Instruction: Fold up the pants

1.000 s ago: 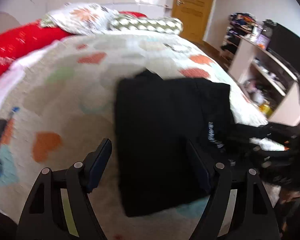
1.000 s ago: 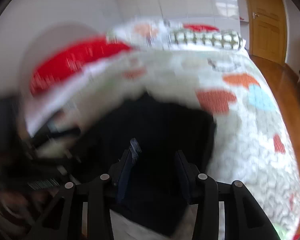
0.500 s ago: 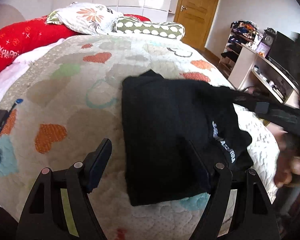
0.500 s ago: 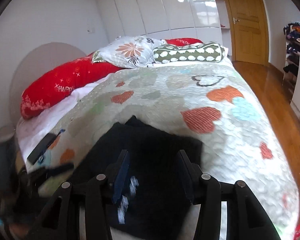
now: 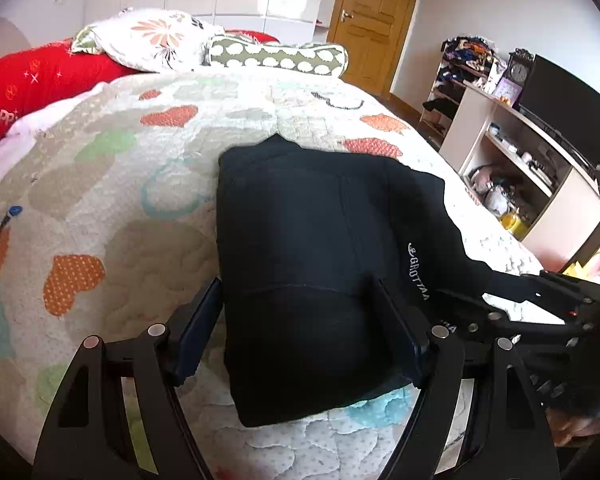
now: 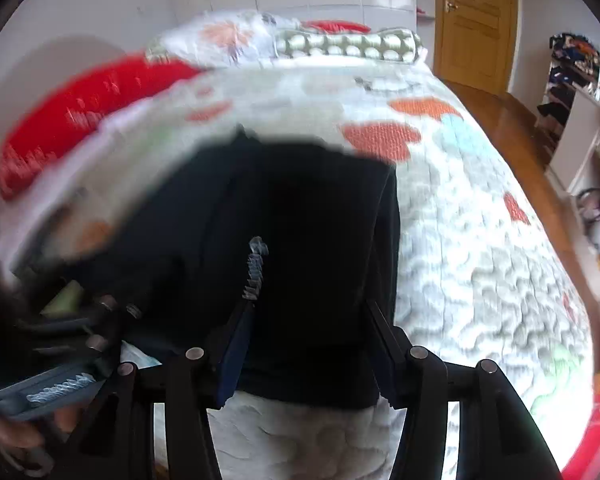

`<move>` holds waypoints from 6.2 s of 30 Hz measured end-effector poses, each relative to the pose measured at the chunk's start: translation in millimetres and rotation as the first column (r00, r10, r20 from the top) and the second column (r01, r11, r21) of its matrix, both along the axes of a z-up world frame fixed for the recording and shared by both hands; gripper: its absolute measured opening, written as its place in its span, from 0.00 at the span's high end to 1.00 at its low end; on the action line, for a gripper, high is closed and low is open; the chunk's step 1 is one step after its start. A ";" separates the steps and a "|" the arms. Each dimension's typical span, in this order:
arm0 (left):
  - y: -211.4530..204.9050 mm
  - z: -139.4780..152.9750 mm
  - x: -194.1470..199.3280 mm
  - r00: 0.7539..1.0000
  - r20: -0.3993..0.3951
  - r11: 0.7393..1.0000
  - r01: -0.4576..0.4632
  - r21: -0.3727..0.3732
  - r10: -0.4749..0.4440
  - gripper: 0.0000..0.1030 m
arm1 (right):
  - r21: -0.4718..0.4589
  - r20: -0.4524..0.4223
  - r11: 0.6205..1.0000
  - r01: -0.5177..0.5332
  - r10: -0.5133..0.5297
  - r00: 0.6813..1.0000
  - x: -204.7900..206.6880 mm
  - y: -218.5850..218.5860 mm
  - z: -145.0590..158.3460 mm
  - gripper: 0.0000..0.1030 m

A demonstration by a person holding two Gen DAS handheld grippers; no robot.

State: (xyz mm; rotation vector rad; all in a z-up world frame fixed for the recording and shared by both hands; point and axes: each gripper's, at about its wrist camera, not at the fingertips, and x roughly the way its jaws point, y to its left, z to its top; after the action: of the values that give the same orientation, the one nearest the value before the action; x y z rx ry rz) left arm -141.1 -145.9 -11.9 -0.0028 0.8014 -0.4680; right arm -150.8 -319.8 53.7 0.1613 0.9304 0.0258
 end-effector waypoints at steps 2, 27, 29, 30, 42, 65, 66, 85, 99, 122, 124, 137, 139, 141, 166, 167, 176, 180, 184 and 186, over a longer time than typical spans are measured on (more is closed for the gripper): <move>2.3 5.6 0.3 1.000 0.018 1.000 -0.015 -0.003 0.015 0.25 | 0.052 -0.043 0.999 0.009 -0.007 0.999 4.9 -5.5 13.9 0.49; 33.3 22.2 21.0 0.986 0.018 0.986 -0.165 0.001 0.165 0.25 | 0.070 0.044 0.994 0.088 -0.092 0.995 44.4 -27.5 36.4 0.43; 23.3 15.3 25.1 0.989 0.012 0.988 -0.150 0.032 0.150 0.25 | 0.094 0.026 0.991 0.095 -0.098 0.995 57.4 -34.9 23.4 0.43; 18.1 10.9 26.0 0.990 0.008 0.988 -0.143 0.056 0.143 0.25 | 0.116 0.019 0.989 0.095 -0.098 0.995 64.4 -39.7 16.4 0.43; 1.7 18.8 13.9 0.984 0.035 0.966 -0.177 0.189 0.174 0.25 | 0.197 0.103 0.978 0.070 -0.091 0.990 37.5 -47.7 29.8 0.34; 2.6 13.9 36.2 0.988 0.016 0.980 -0.156 0.126 0.155 0.25 | 0.130 0.006 0.990 0.048 -0.050 0.999 35.9 -23.9 -8.8 0.27; 2.8 11.7 38.3 0.988 0.009 0.980 -0.155 0.121 0.155 0.25 | 0.117 0.003 0.991 0.057 -0.058 0.998 34.4 -24.8 -9.3 0.26; -2.9 -2.1 30.5 0.995 0.070 0.984 -0.088 0.157 0.077 0.24 | 0.117 -0.007 0.985 0.124 -0.124 0.992 10.4 -37.4 -1.5 0.22; -0.8 -3.0 31.9 0.993 0.065 0.988 -0.102 0.118 0.095 0.24 | 0.034 0.058 0.996 0.083 -0.085 0.995 58.5 -36.1 2.6 0.60; -1.9 -3.8 23.5 0.997 0.056 0.993 -0.057 0.102 0.052 0.24 | -0.021 0.062 0.996 0.084 -0.083 0.995 49.0 -23.2 12.4 0.57; -2.2 -4.3 24.2 0.997 0.058 0.993 -0.054 0.102 0.048 0.24 | -0.007 0.005 0.995 0.096 -0.096 0.995 54.3 -28.3 -7.7 0.54; -1.5 -4.6 20.1 0.997 0.066 0.993 -0.052 0.103 0.045 0.23 | -0.095 0.028 0.994 0.055 -0.053 0.998 5.0 6.5 -4.9 0.44; -1.0 -4.5 19.1 0.996 0.071 0.993 -0.057 0.100 0.050 0.23 | -0.105 0.064 0.992 0.070 -0.064 0.996 -0.5 8.7 -7.9 0.44; -0.5 -4.1 18.5 0.995 0.078 0.993 -0.062 0.100 0.054 0.23 | -0.060 0.048 0.995 0.078 -0.075 0.996 -1.0 2.3 -3.0 0.44; 21.5 3.6 23.3 0.996 0.036 0.996 -0.088 0.008 0.088 0.23 | 0.160 0.039 0.972 0.173 -0.181 0.983 -6.7 -36.7 -3.3 0.32; 22.1 3.7 23.3 0.995 0.036 0.996 -0.089 0.004 0.089 0.23 | 0.158 0.038 0.973 0.171 -0.179 0.983 -5.8 -36.6 -3.6 0.32; 29.3 2.4 30.0 0.997 -0.032 0.995 -0.077 -0.061 0.075 0.23 | 0.148 0.030 0.974 0.174 -0.181 0.983 6.1 -42.7 -3.9 0.32; 30.0 2.5 30.9 0.996 -0.029 0.995 -0.082 -0.057 0.080 0.23 | 0.151 0.029 0.973 0.172 -0.178 0.984 10.9 -43.1 -5.7 0.31; 30.7 0.9 32.6 0.996 -0.050 0.995 -0.081 -0.064 0.078 0.23 | 0.167 0.009 0.971 0.168 -0.172 0.985 15.3 -43.8 -13.5 0.31; 31.1 -1.0 33.9 0.995 -0.065 0.994 -0.078 -0.076 0.073 0.23 | 0.174 0.011 0.970 0.169 -0.173 0.985 16.6 -44.4 -15.2 0.26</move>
State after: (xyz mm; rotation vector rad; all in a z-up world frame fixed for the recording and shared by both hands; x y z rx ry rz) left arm -107.2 -114.8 -12.9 -0.1202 0.8402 -0.4289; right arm -134.3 -364.3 38.5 0.4010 0.8855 -0.0510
